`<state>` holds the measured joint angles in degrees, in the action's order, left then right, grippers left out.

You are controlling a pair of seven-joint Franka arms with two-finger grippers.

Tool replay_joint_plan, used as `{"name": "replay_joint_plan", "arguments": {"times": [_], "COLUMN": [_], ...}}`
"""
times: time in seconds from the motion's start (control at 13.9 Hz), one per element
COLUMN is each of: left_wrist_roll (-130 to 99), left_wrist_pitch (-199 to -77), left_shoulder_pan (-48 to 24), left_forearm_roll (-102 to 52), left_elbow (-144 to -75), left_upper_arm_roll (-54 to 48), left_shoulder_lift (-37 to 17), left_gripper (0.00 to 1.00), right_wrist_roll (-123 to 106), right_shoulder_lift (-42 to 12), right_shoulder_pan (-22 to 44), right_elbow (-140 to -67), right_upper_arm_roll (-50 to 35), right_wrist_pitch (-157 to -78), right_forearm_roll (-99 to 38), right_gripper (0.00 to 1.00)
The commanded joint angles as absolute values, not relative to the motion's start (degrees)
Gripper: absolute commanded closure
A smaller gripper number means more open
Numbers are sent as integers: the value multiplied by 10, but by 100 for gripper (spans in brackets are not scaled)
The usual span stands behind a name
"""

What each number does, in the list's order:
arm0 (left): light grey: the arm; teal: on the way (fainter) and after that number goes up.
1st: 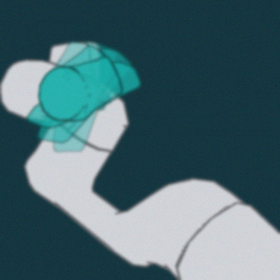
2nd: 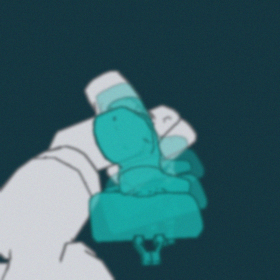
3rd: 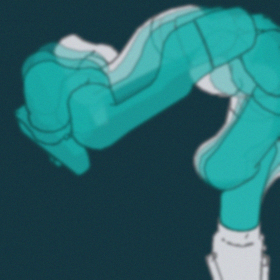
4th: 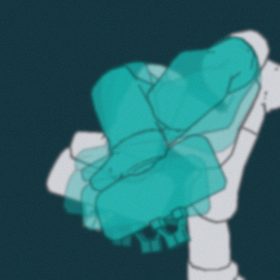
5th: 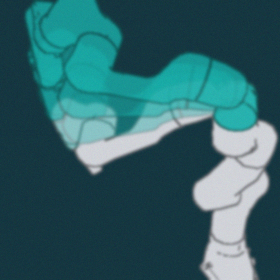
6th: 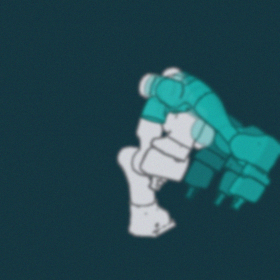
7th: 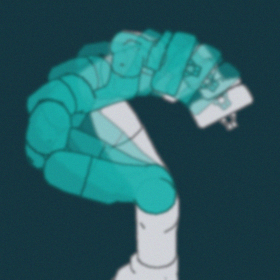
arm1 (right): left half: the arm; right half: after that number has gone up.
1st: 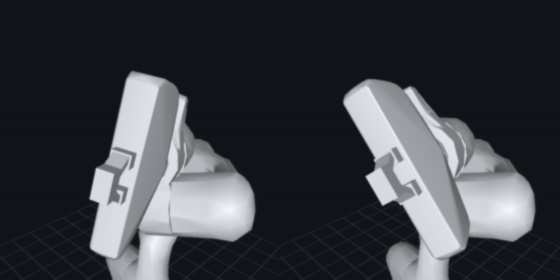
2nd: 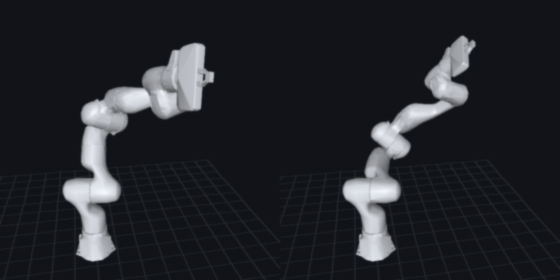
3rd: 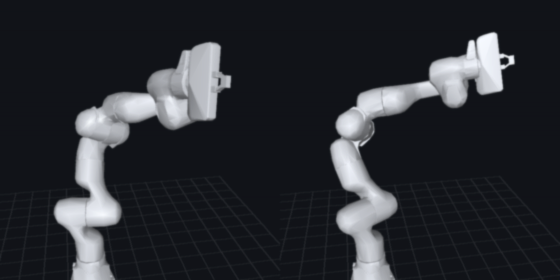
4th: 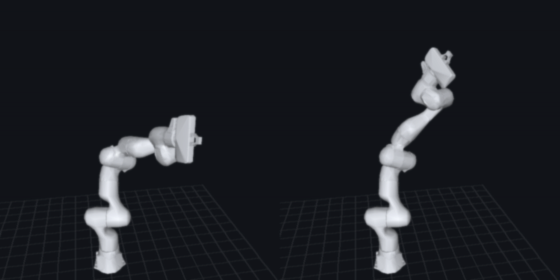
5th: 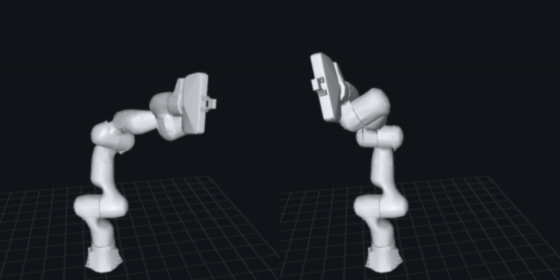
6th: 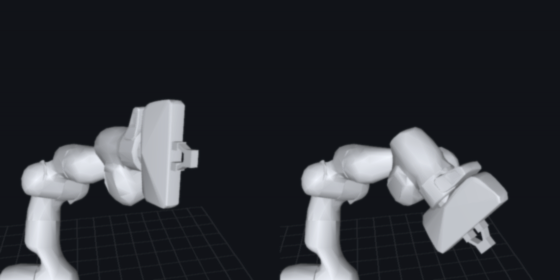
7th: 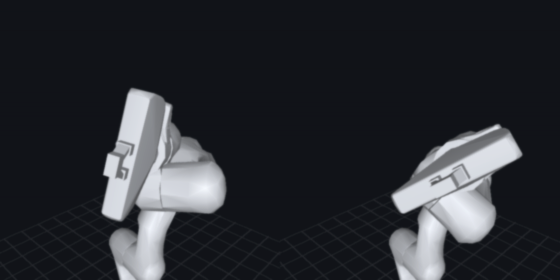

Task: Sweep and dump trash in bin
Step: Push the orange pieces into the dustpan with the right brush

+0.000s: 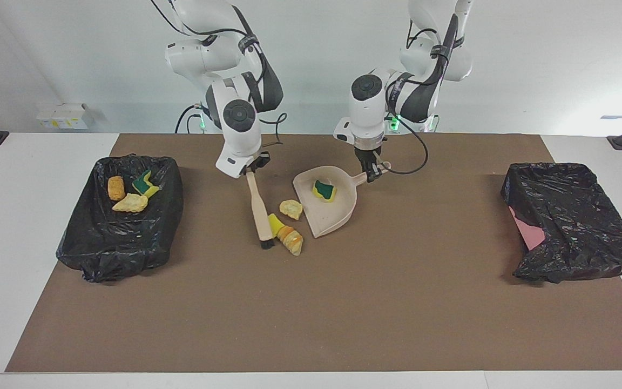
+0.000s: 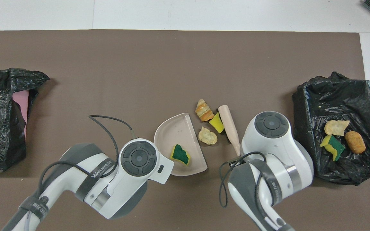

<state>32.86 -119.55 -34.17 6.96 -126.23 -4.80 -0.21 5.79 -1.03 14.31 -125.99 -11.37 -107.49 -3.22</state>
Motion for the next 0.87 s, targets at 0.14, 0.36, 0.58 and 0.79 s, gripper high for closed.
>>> {"name": "replay_joint_plan", "arguments": {"times": [0.14, 0.36, 0.58, 0.79], "left_wrist_roll": [321, 326, 327, 327], "left_wrist_pitch": [-1220, -1243, -1246, -1246], "left_shoulder_pan": [-343, -342, -334, -334], "left_forearm_roll": [83, 82, 82, 81], "left_elbow": [-1265, -1274, -1275, -1275], "left_upper_arm_roll": [-45, -45, -45, -45], "left_shoulder_lift": [-5, -4, -4, -4], "left_gripper": [100, 100, 100, 100], "right_wrist_roll": [40, 65, 68, 60], "right_shoulder_lift": [19, 21, 21, 6], "right_shoulder_pan": [213, 230, 220, 182], "right_elbow": [-1261, -1228, -1196, -1192], "right_upper_arm_roll": [-112, -112, -106, -110], "right_wrist_pitch": [-1038, -978, -930, -969], "right_forearm_roll": [-89, -91, -77, -21], "right_gripper": [100, 100, 100, 100]}}
